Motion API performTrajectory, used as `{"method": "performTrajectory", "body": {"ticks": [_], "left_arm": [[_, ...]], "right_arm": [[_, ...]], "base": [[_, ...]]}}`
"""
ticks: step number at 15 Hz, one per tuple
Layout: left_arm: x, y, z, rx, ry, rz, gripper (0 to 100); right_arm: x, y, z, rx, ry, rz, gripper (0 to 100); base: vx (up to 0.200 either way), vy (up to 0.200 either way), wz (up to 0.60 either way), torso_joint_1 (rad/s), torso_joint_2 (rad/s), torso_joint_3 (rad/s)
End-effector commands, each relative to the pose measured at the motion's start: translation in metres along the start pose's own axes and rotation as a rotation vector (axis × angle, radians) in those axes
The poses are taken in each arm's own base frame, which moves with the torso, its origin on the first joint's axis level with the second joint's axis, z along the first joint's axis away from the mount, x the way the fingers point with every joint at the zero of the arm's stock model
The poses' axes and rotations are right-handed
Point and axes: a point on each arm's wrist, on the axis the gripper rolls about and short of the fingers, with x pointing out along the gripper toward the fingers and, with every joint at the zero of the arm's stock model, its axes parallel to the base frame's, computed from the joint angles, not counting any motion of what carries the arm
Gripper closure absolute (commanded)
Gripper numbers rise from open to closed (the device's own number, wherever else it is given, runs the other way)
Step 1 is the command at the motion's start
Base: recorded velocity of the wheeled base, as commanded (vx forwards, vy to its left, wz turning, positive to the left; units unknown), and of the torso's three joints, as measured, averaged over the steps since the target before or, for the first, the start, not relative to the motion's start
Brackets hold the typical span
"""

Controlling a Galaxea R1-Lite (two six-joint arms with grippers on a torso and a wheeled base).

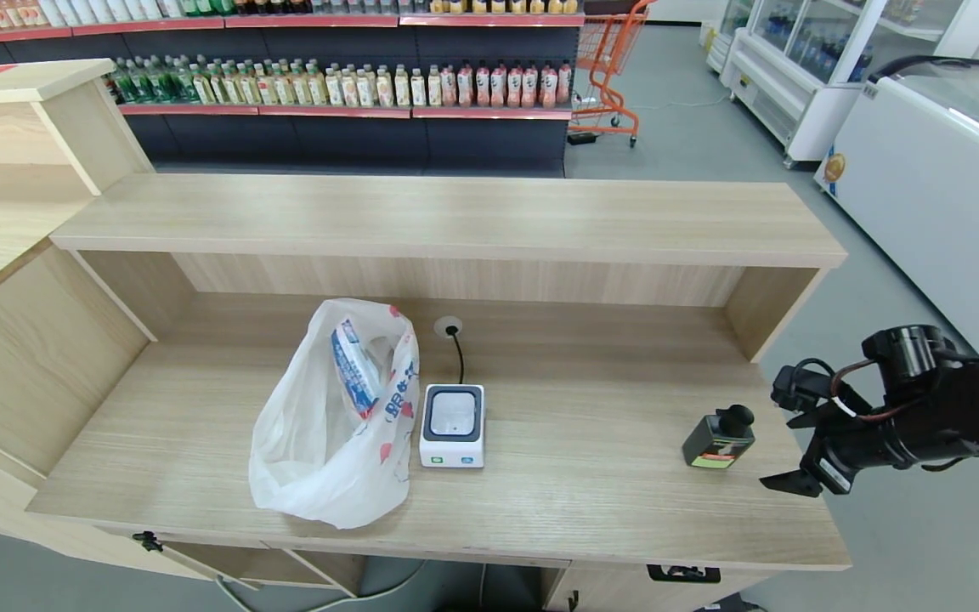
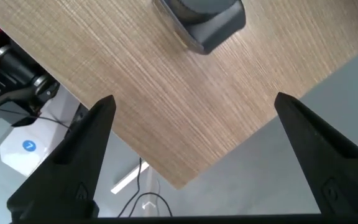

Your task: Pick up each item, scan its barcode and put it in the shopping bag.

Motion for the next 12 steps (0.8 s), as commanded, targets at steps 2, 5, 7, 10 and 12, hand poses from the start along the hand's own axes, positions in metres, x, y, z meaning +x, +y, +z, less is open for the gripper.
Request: {"method": "performTrajectory", "body": {"ticks": [2,5,7,10,12], "left_arm": [[0.0,0.0,0.0,0.0,-0.001,0.0,0],[0.0,0.0,0.0,0.0,-0.001,0.0,0],[0.0,0.0,0.0,0.0,-0.001,0.0,0],[0.0,0.0,0.0,0.0,-0.001,0.0,0],[0.0,0.0,0.0,0.0,-0.001,0.0,0]], "right_arm": [[0.018,-0.002,0.003,-0.013,-0.013,0.035,0],[0.028,-0.003,0.01,-0.033,-0.03,0.048,0],[0.034,-0.003,0.011,-0.037,-0.042,0.064,100],[0.045,-0.001,0.013,-0.057,-0.074,0.058,100],[0.049,0.0,0.013,-0.064,-0.088,0.061,100]], "base": [[0.0,0.0,0.0,0.0,0.0,0.0],[0.0,0.0,0.0,0.0,0.0,0.0],[0.0,0.0,0.0,0.0,0.0,0.0],[0.0,0.0,0.0,0.0,0.0,0.0],[0.0,0.0,0.0,0.0,0.0,0.0]]}}
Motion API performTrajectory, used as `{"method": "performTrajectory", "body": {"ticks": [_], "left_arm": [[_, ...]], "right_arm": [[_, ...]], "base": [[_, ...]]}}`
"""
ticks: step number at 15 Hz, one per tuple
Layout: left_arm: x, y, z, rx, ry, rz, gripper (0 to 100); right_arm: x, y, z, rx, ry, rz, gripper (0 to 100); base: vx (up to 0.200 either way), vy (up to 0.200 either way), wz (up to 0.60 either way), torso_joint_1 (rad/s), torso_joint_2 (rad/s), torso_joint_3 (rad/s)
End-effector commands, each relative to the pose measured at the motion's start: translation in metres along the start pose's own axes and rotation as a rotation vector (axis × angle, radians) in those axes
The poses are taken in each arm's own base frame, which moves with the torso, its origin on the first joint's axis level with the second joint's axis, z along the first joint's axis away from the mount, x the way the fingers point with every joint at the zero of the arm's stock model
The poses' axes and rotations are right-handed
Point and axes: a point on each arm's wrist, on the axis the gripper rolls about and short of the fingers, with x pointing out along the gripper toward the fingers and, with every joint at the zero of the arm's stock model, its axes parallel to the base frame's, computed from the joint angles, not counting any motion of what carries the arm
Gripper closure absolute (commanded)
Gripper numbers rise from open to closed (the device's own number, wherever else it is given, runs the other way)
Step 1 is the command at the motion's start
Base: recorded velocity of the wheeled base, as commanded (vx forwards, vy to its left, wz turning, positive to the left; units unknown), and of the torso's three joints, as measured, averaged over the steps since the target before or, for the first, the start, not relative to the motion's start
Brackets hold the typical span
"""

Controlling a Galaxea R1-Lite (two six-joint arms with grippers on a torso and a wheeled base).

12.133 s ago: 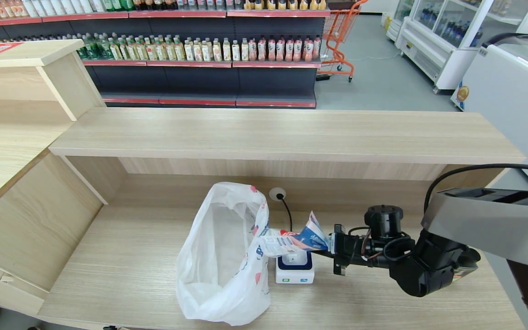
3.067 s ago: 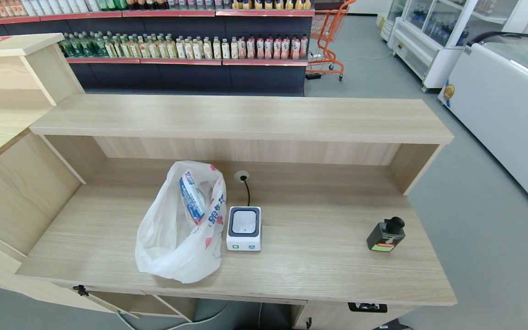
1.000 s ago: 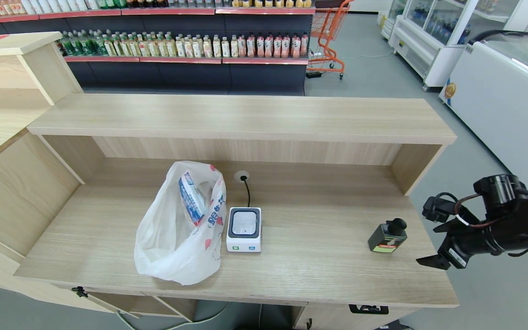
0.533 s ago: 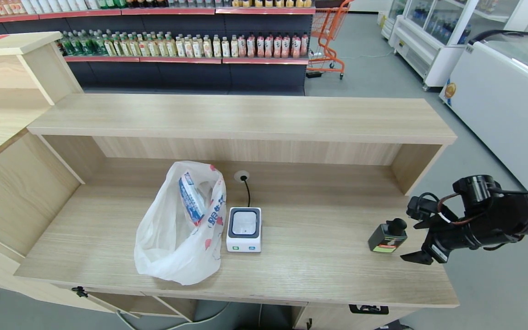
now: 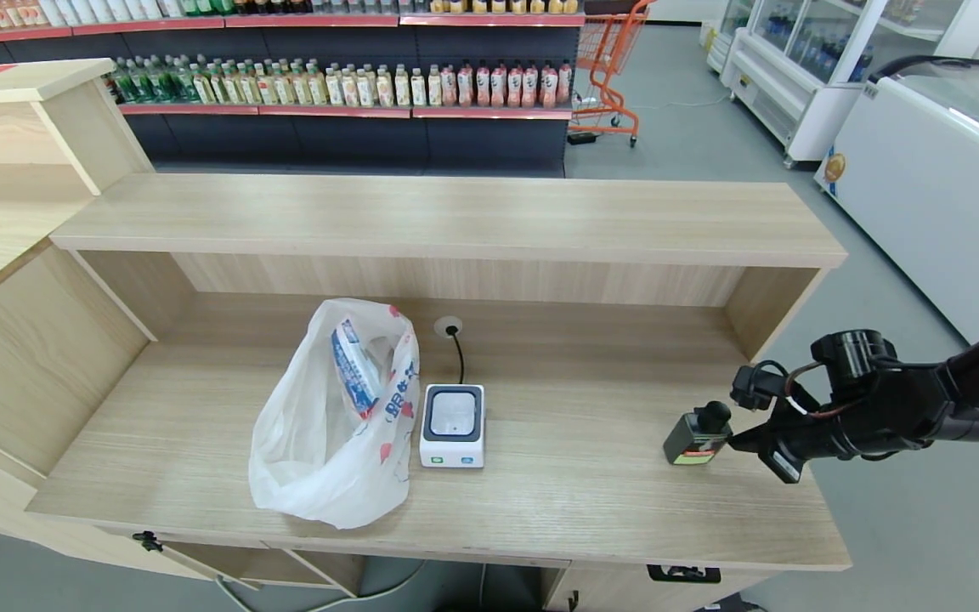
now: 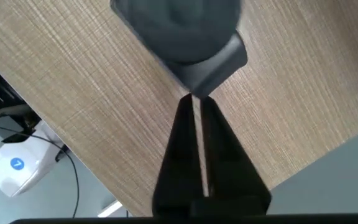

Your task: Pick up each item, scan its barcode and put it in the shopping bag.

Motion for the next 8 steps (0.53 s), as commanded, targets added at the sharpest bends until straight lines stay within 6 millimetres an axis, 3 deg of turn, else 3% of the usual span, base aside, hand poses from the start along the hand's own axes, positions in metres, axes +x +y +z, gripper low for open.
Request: {"method": "performTrajectory", "body": {"ticks": [1,4,7,8], "left_arm": [[0.0,0.0,0.0,0.0,-0.001,0.0,0],[0.0,0.0,0.0,0.0,-0.001,0.0,0],[0.0,0.0,0.0,0.0,-0.001,0.0,0],[0.0,0.0,0.0,0.0,-0.001,0.0,0]], "right_arm": [[0.003,0.002,-0.001,0.003,0.004,0.01,100],[-0.012,0.005,0.004,-0.004,-0.026,0.007,100],[-0.04,0.008,-0.001,0.015,-0.022,-0.034,100],[-0.044,0.007,-0.001,0.014,-0.023,-0.045,0]], "base": [[0.0,0.0,0.0,0.0,0.0,0.0],[0.0,0.0,0.0,0.0,0.0,0.0],[0.0,0.0,0.0,0.0,0.0,0.0],[0.0,0.0,0.0,0.0,0.0,0.0]]}}
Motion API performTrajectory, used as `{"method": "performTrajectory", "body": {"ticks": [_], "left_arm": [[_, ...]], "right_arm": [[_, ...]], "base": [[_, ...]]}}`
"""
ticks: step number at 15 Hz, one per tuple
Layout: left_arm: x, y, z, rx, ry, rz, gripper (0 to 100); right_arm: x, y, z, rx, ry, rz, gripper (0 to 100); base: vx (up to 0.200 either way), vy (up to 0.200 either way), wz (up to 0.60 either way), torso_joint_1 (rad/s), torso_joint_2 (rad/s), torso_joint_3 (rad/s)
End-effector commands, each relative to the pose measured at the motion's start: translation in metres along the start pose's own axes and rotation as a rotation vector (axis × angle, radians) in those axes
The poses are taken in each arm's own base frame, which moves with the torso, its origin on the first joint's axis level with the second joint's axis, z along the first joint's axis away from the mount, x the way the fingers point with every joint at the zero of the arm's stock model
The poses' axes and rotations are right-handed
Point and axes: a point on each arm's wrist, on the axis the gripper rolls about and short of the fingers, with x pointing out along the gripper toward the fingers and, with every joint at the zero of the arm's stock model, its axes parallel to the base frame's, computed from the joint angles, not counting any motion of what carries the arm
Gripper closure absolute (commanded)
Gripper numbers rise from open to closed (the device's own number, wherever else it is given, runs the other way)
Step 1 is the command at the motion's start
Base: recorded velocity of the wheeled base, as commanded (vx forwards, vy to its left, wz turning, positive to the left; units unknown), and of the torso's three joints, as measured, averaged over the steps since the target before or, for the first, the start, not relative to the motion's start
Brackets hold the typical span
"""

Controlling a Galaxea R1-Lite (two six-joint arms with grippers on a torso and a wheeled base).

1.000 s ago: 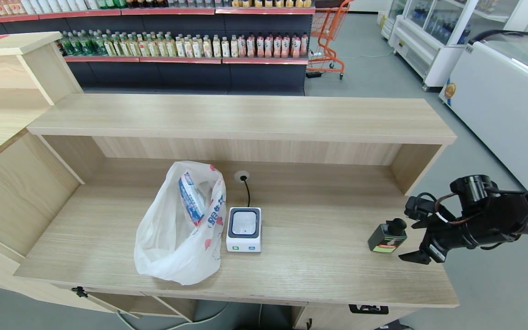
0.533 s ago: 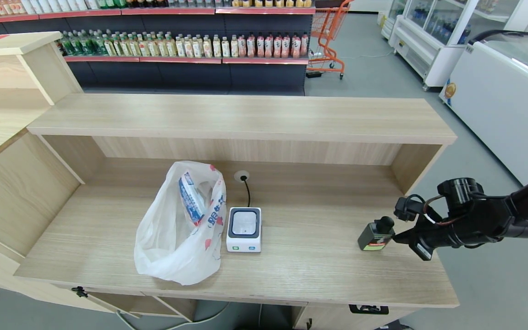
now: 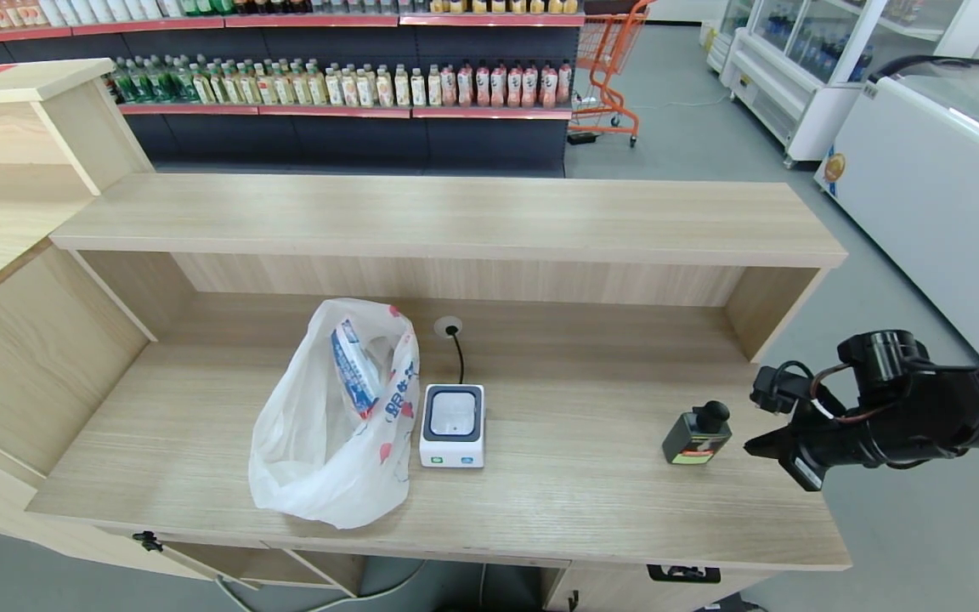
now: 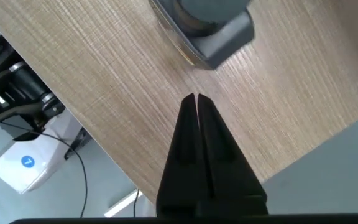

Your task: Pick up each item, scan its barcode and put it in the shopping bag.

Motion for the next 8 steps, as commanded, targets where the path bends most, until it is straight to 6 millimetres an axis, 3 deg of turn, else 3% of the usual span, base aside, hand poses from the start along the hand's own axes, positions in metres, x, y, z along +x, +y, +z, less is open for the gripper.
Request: {"method": "performTrajectory", "body": {"ticks": [1,3,8], "left_arm": [[0.0,0.0,0.0,0.0,-0.001,0.0,0],[0.0,0.0,0.0,0.0,-0.001,0.0,0],[0.0,0.0,0.0,0.0,-0.001,0.0,0]], "right_arm": [[-0.015,-0.004,0.005,-0.006,-0.019,-0.044,0],[-0.012,-0.007,0.005,-0.011,-0.022,-0.044,0],[0.031,0.002,0.027,-0.076,-0.057,0.028,0]], "base": [[0.0,0.0,0.0,0.0,0.0,0.0],[0.0,0.0,0.0,0.0,0.0,0.0],[0.0,0.0,0.0,0.0,0.0,0.0]]}}
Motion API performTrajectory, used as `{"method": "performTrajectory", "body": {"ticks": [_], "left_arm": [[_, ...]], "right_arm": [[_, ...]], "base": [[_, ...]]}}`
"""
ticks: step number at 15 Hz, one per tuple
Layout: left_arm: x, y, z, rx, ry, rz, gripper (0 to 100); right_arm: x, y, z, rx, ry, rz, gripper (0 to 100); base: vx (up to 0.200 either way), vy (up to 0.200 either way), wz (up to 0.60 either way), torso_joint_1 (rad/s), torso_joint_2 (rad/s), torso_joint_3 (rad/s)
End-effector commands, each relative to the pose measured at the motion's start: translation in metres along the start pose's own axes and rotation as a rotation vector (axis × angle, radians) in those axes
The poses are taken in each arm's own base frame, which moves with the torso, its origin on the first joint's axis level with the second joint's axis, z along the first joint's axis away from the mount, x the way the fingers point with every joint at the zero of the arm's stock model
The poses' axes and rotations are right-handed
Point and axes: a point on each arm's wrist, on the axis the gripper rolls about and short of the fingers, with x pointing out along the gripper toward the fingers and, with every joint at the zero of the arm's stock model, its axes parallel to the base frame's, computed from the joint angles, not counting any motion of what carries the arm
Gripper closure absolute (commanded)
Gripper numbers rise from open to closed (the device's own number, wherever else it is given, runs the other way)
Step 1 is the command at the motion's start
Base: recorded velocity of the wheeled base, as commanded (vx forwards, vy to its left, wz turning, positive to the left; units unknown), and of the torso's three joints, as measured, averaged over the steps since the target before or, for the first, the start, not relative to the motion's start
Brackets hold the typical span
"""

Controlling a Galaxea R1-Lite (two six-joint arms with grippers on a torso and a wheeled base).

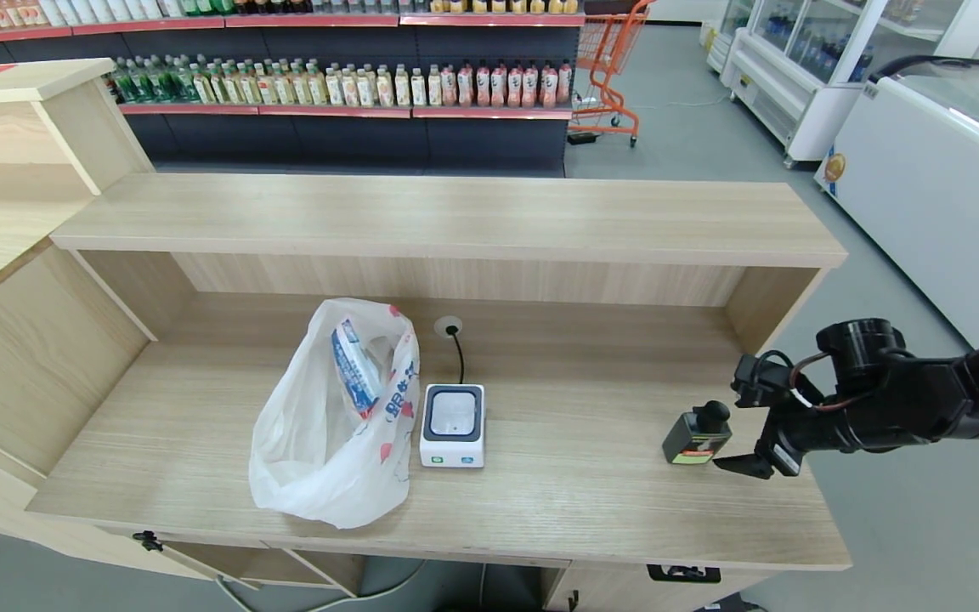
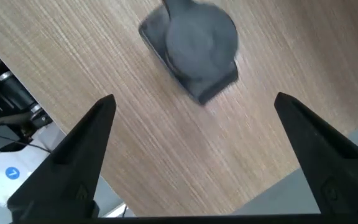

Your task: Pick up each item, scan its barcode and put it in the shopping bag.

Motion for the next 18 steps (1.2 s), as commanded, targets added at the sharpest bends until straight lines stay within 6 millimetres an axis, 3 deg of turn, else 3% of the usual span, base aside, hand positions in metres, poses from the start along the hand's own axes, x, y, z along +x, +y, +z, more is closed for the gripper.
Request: {"method": "performTrajectory", "body": {"ticks": [1,5,6,11,13,15,16,18], "left_arm": [[0.0,0.0,0.0,0.0,-0.001,0.0,0],[0.0,0.0,0.0,0.0,-0.001,0.0,0],[0.0,0.0,0.0,0.0,-0.001,0.0,0],[0.0,0.0,0.0,0.0,-0.001,0.0,0],[0.0,0.0,0.0,0.0,-0.001,0.0,0],[0.0,0.0,0.0,0.0,-0.001,0.0,0],[0.0,0.0,0.0,0.0,-0.001,0.0,0],[0.0,0.0,0.0,0.0,-0.001,0.0,0]], "right_arm": [[0.026,0.004,0.007,-0.028,-0.014,0.038,0],[0.048,0.003,0.012,-0.026,-0.025,0.053,0],[0.051,0.004,0.01,-0.023,-0.021,0.058,100],[0.05,0.004,0.01,-0.041,-0.047,0.027,100],[0.033,0.002,0.019,-0.057,-0.074,-0.012,100],[-0.007,-0.005,0.036,-0.109,-0.182,-0.115,100],[-0.035,-0.01,0.037,-0.13,-0.243,-0.214,100],[-0.081,-0.002,0.028,-0.098,-0.285,-0.345,100]], "base": [[0.0,0.0,0.0,0.0,0.0,0.0],[0.0,0.0,0.0,0.0,0.0,0.0],[0.0,0.0,0.0,0.0,0.0,0.0],[0.0,0.0,0.0,0.0,0.0,0.0],[0.0,0.0,0.0,0.0,0.0,0.0],[0.0,0.0,0.0,0.0,0.0,0.0],[0.0,0.0,0.0,0.0,0.0,0.0],[0.0,0.0,0.0,0.0,0.0,0.0]]}}
